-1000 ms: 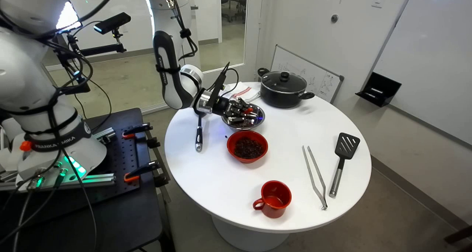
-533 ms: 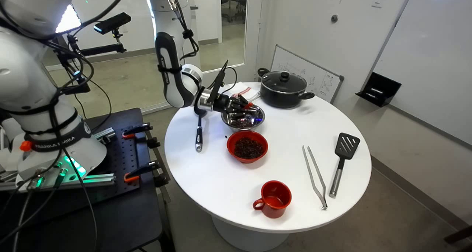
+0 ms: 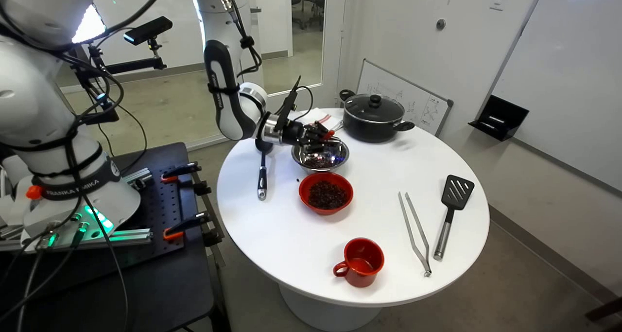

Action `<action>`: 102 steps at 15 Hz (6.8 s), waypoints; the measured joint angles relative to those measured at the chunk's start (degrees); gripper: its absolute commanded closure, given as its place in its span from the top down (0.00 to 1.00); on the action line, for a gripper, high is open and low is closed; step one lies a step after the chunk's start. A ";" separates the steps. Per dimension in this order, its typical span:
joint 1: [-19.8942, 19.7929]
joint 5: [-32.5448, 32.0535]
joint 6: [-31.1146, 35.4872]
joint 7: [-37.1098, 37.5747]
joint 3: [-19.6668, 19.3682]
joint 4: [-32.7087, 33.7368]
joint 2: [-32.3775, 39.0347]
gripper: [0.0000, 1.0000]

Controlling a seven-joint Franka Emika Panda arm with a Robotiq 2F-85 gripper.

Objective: Use the spoon in the red cup to transfer beans from the red bowl to the silver bowl then put it back in the red cup

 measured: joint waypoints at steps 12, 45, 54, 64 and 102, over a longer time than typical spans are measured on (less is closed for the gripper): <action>0.24 3.69 -2.24 -12.42 -1.31 0.08 -1.74 0.02; -9.55 0.09 -1.32 37.35 -7.65 -32.76 -35.29 0.02; -12.42 -13.33 6.24 50.47 -11.21 -30.65 -35.01 0.02; -13.12 -16.37 14.37 49.30 -11.95 -30.40 -31.75 0.02; -21.59 8.69 20.27 29.35 -10.05 -10.50 -3.85 0.02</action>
